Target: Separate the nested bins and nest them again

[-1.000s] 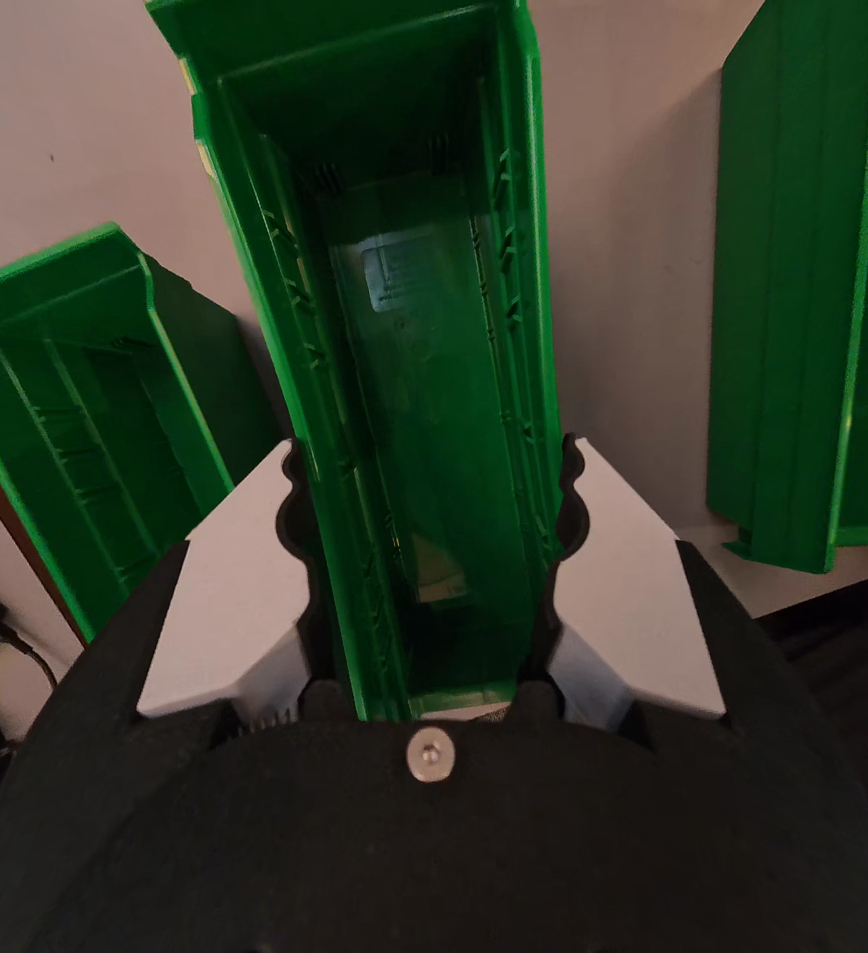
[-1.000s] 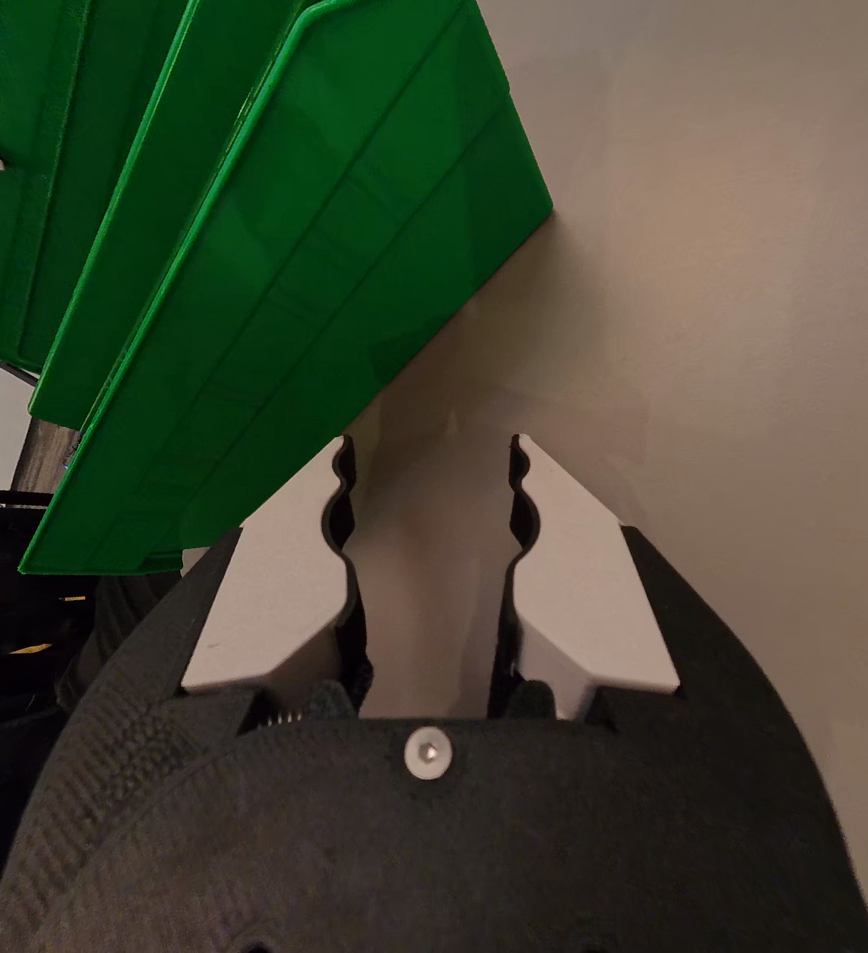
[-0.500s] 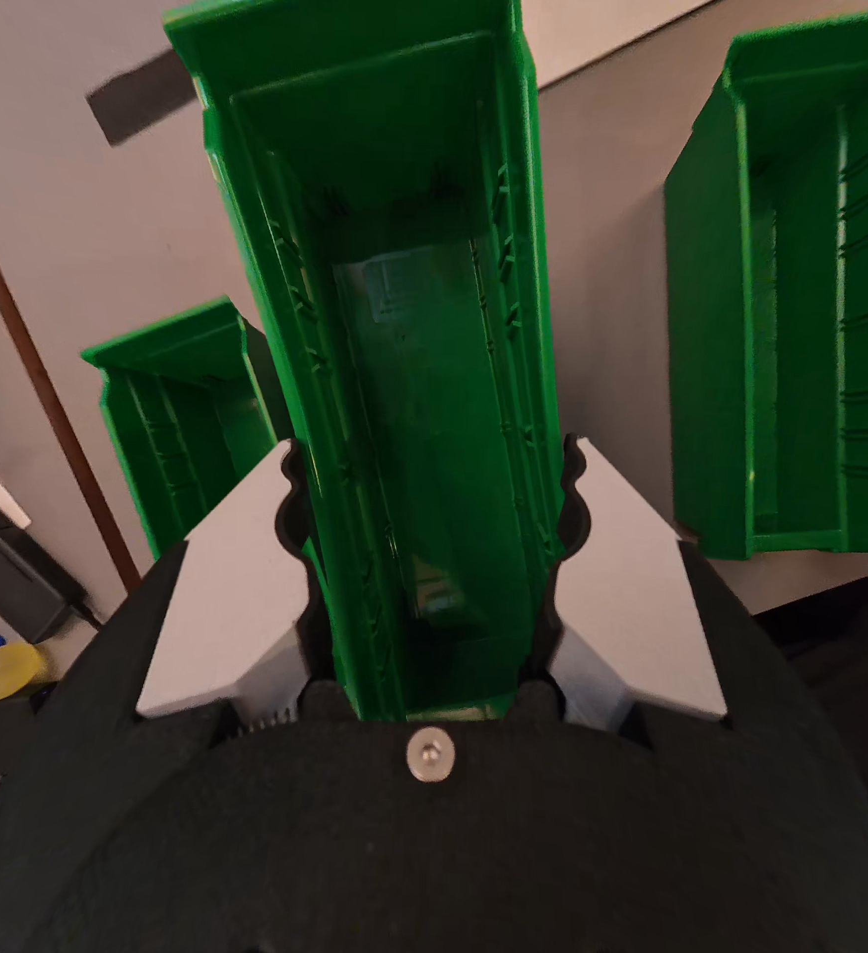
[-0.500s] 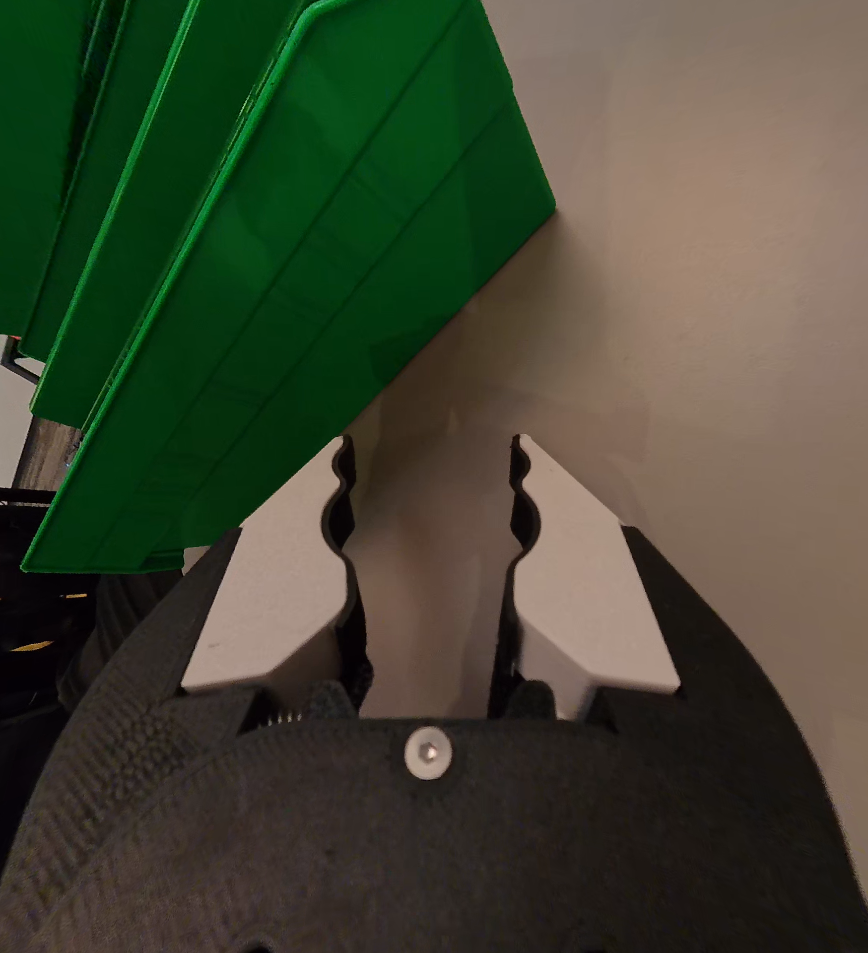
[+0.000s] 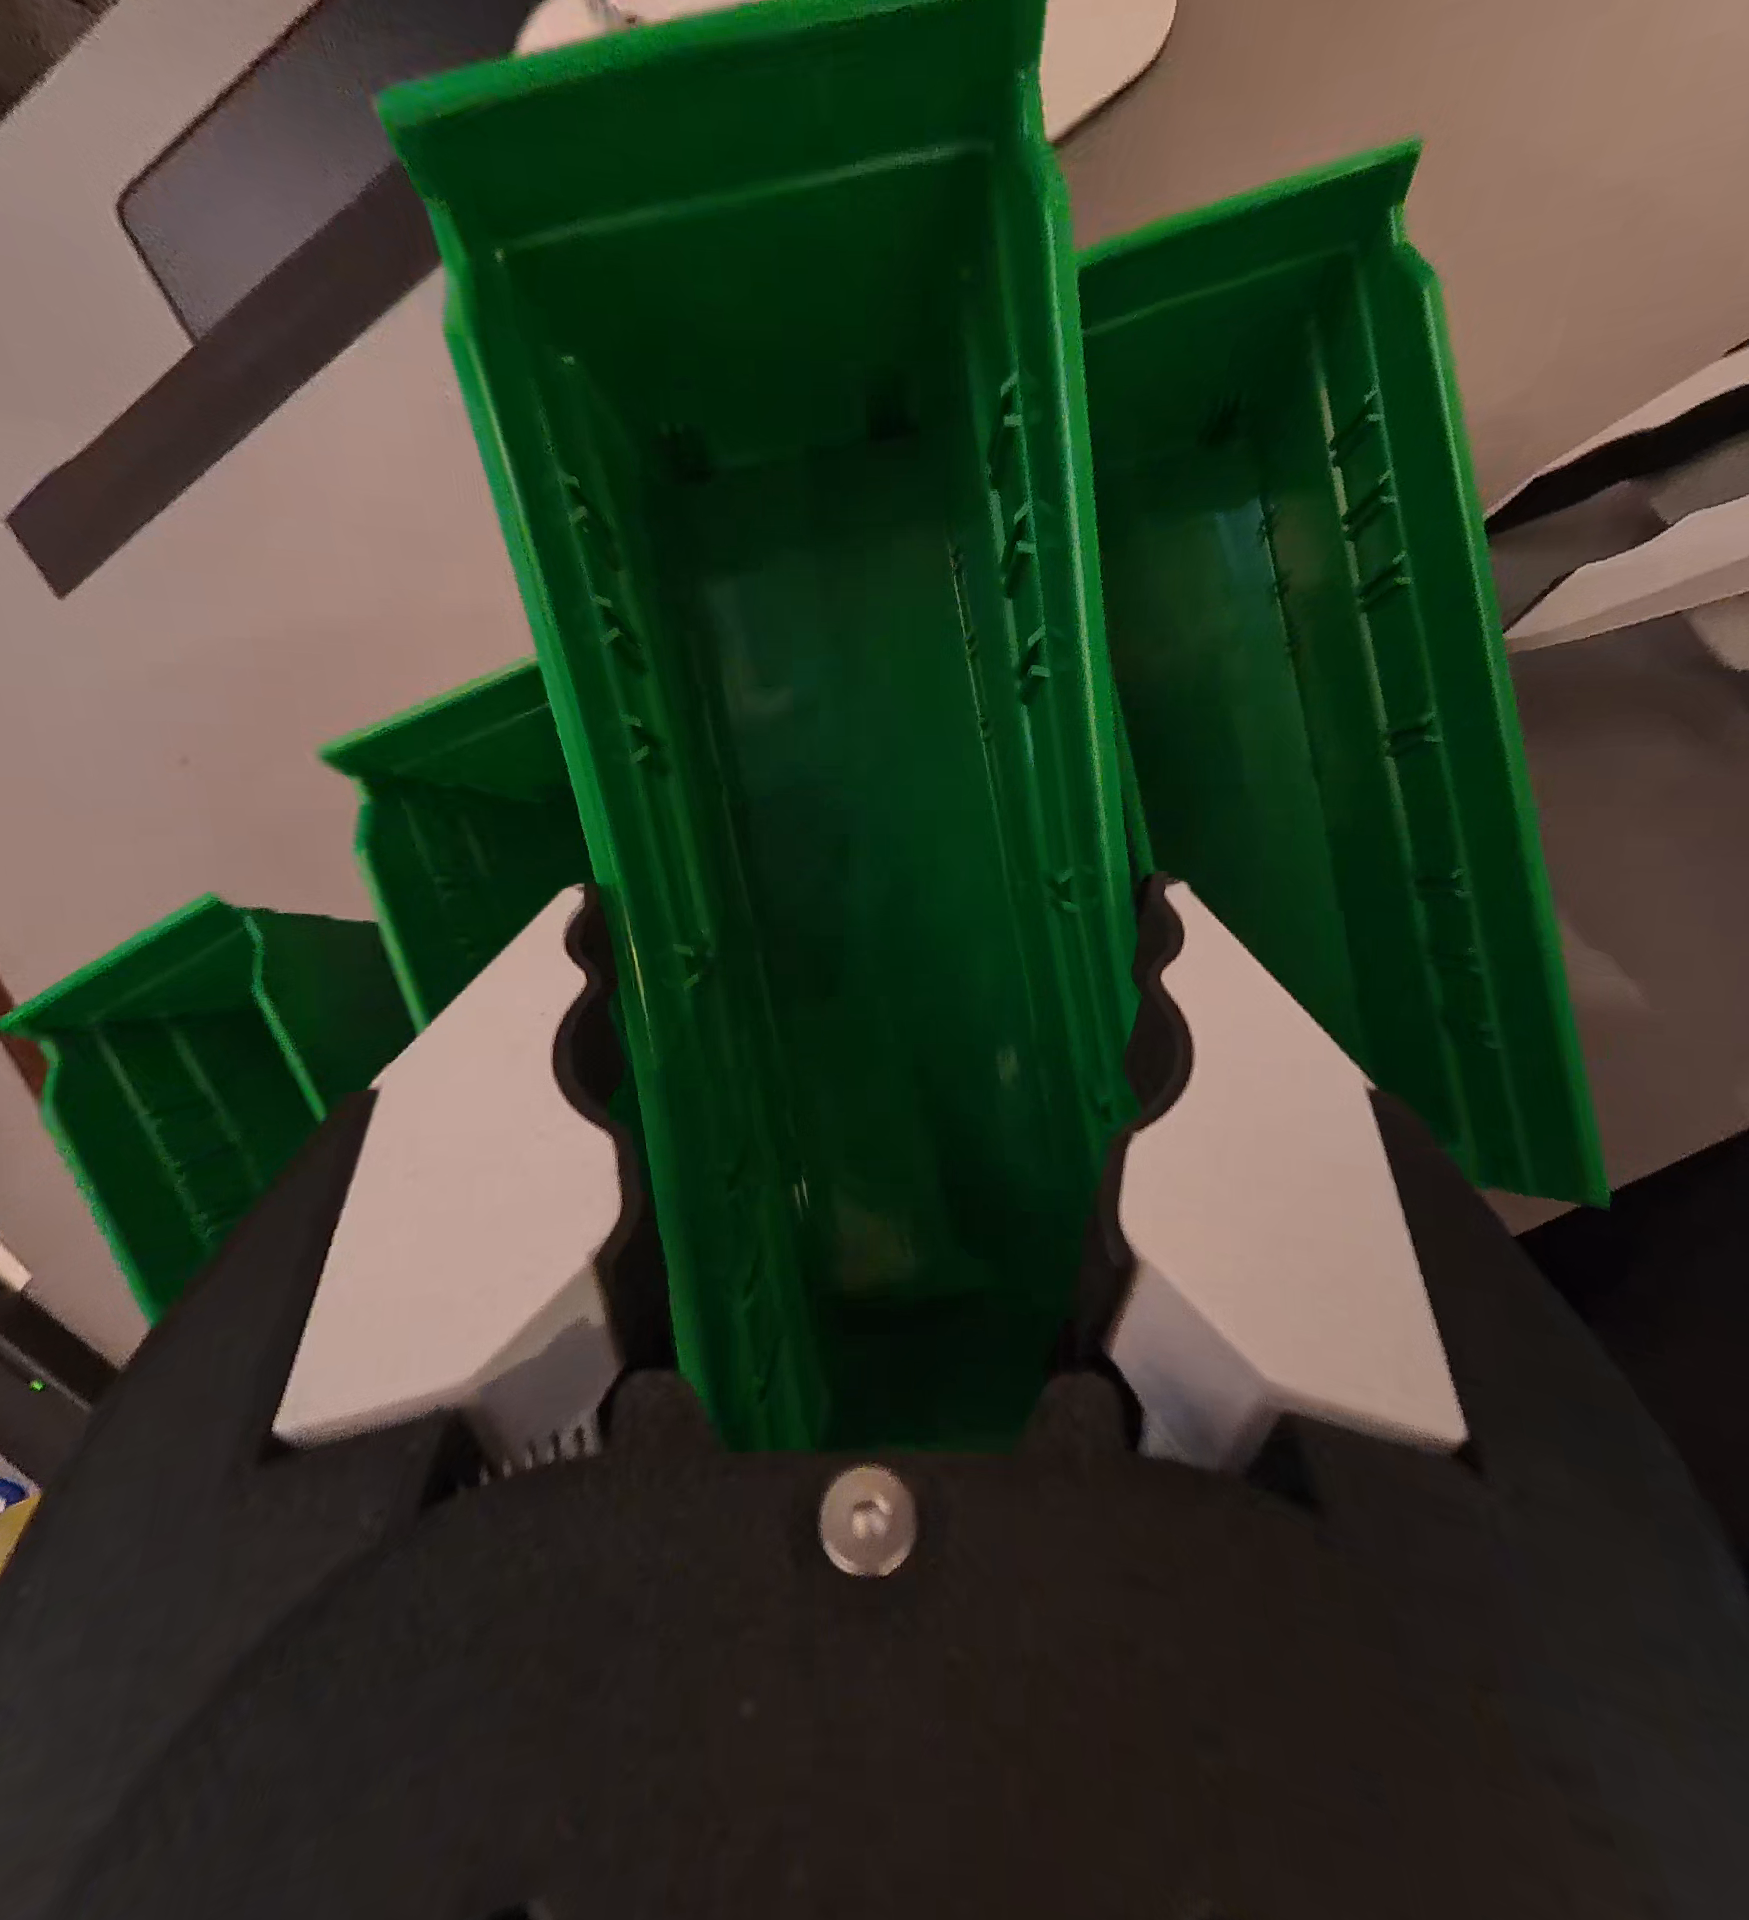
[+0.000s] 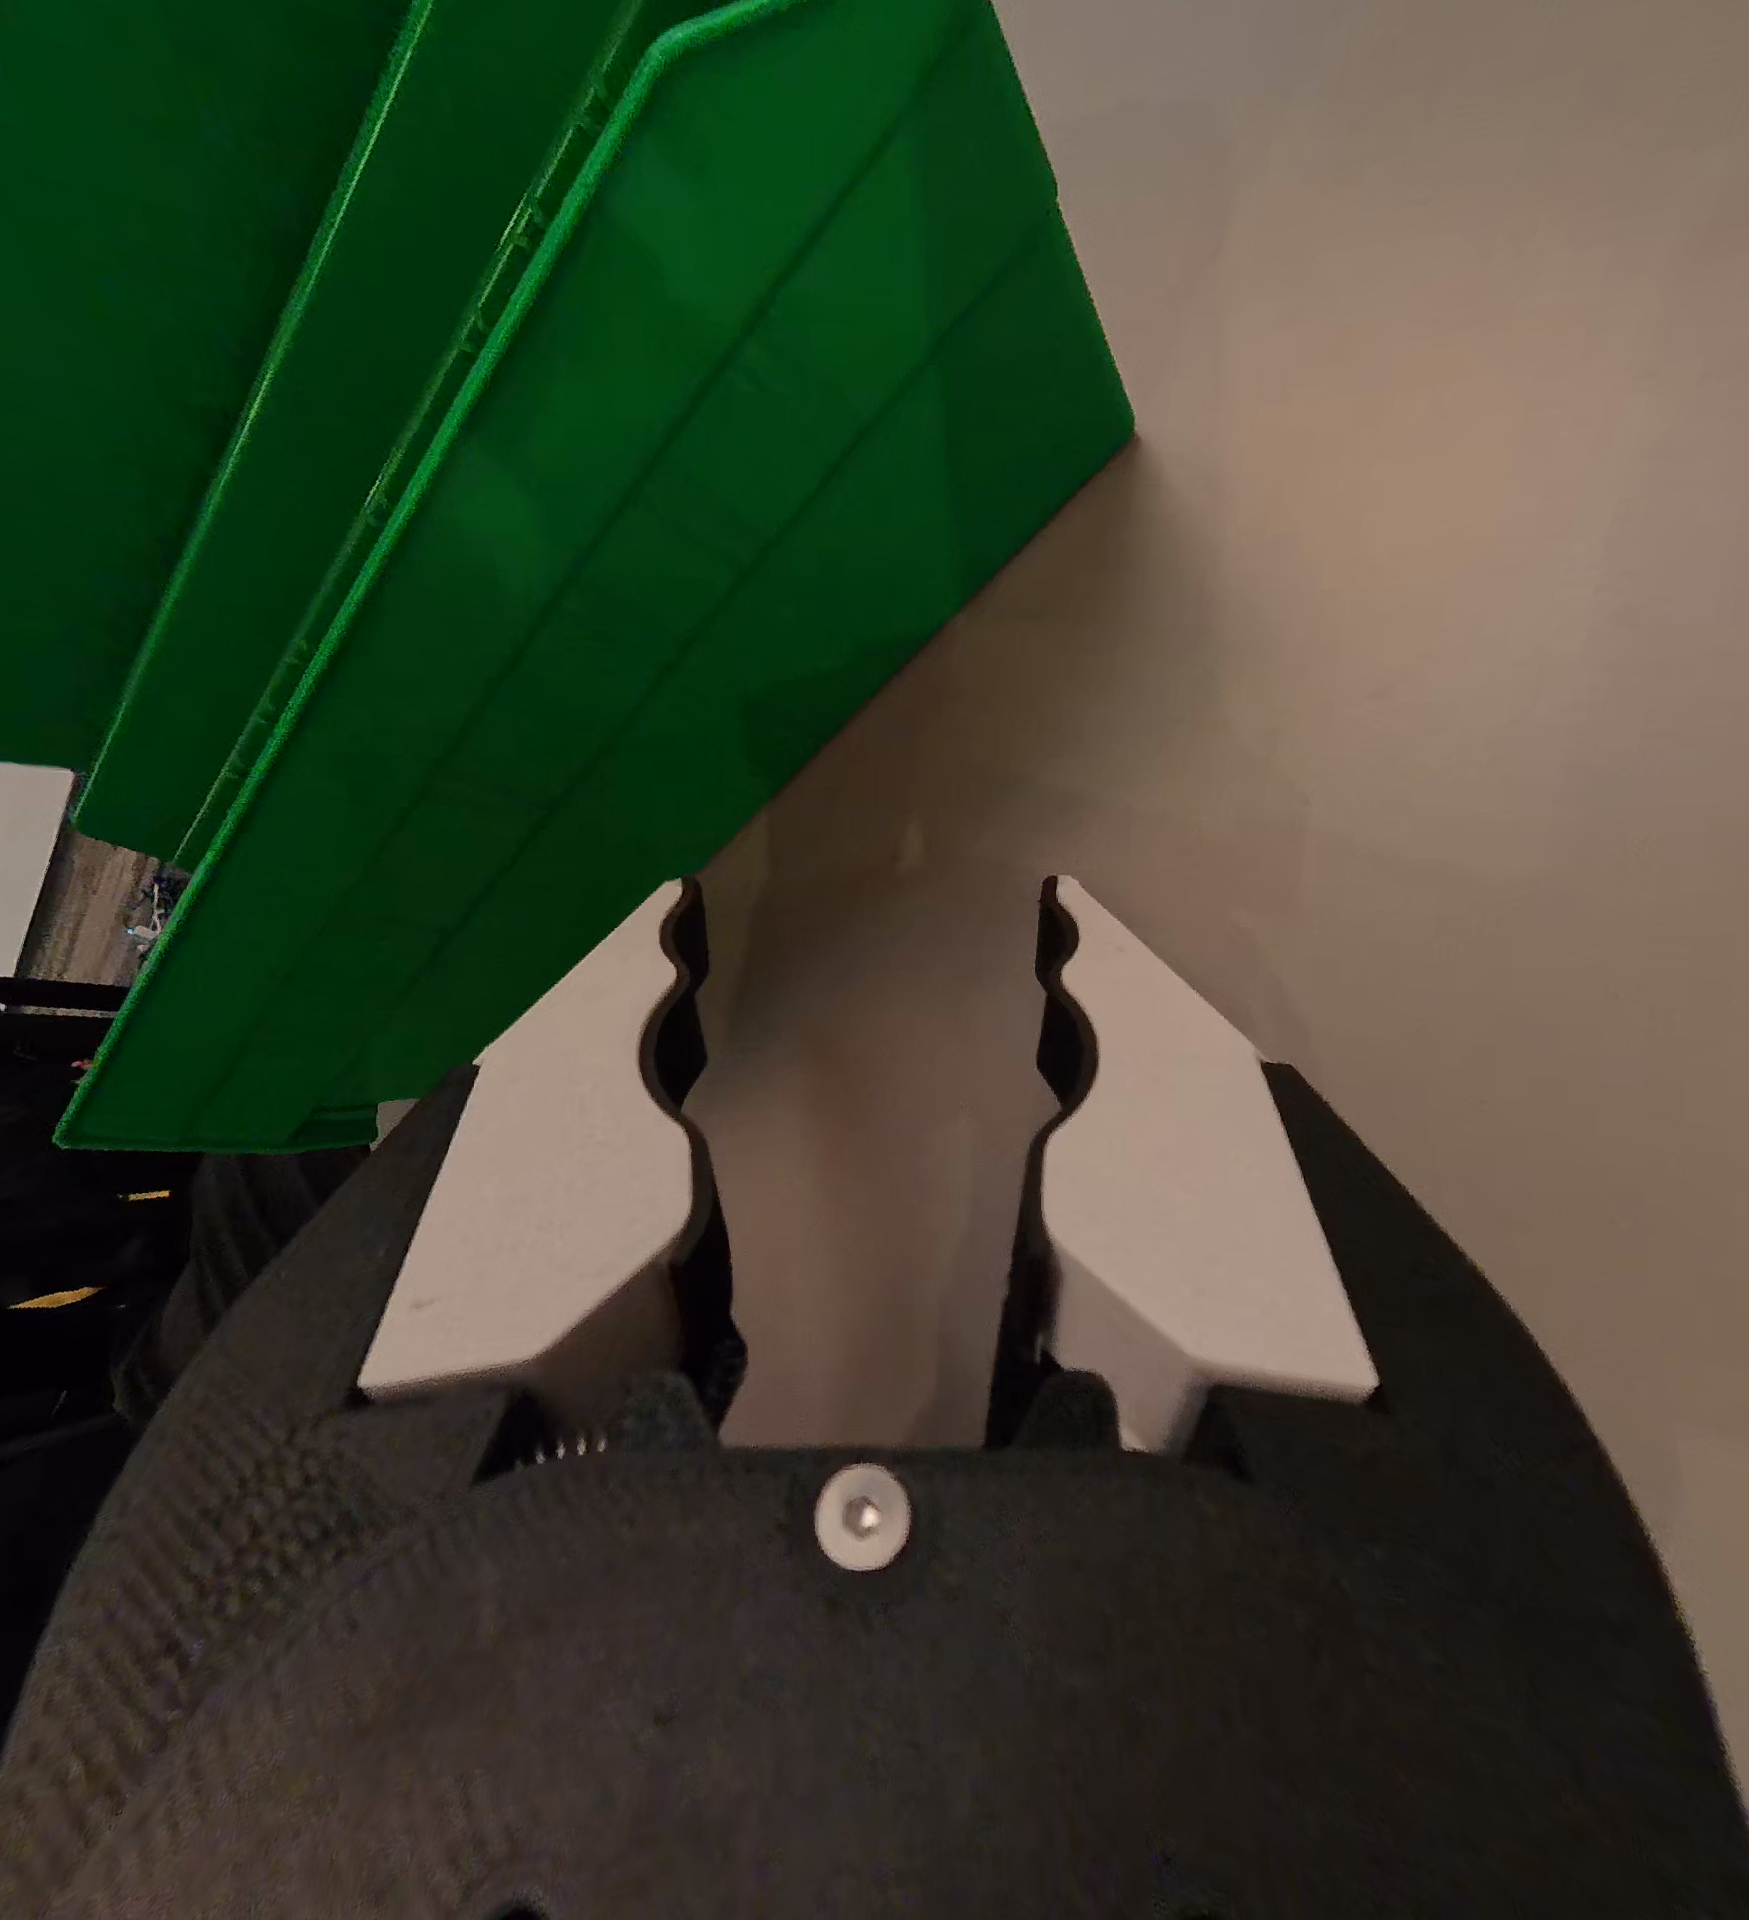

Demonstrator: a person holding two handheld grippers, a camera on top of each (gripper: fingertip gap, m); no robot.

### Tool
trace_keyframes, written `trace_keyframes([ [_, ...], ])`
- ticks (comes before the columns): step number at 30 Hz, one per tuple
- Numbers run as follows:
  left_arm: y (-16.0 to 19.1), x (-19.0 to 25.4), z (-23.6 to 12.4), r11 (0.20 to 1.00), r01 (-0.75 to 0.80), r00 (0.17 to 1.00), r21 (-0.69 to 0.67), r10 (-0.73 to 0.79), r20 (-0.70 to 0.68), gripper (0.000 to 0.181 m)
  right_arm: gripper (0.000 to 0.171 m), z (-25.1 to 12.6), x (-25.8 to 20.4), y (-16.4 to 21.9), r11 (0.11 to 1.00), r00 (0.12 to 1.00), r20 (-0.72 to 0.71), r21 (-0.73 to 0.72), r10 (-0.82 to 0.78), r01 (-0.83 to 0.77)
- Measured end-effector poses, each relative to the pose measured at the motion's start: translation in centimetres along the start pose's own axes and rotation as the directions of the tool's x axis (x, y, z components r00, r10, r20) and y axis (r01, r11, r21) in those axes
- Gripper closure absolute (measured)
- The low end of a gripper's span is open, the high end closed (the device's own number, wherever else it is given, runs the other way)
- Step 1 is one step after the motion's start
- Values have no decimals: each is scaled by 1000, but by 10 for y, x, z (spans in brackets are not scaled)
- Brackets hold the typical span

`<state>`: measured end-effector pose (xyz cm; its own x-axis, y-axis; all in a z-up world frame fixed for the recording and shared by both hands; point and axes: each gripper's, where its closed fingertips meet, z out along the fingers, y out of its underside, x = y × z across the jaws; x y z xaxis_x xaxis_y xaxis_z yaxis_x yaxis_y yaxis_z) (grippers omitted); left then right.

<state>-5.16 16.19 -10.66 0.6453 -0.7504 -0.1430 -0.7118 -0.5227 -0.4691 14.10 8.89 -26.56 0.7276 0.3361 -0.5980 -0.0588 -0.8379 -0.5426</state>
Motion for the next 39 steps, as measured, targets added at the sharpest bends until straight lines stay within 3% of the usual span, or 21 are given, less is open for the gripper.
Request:
trace_keyframes([
  [7,2,29,45,997,-25,1000,-78,25,-5,81,108,-4,2,-4,1000,1000,6,16,9,-9],
  [12,-7,39,51,999,35,998,-37,-37,-58,83,108,-8,5,-7,999,1000,7,29,16,-16],
  [18,-9,65,61,992,125,965,-1,-122,-232,82,110,-19,18,-9,998,999,-20,51,32,-31],
  [31,27,39,90,971,241,963,0,-239,-125,78,108,-25,31,-9,995,997,-16,61,75,-74],
  [39,30,39,85,974,224,970,41,-219,-102,61,107,-28,32,-10,995,997,-21,69,73,-71],
])
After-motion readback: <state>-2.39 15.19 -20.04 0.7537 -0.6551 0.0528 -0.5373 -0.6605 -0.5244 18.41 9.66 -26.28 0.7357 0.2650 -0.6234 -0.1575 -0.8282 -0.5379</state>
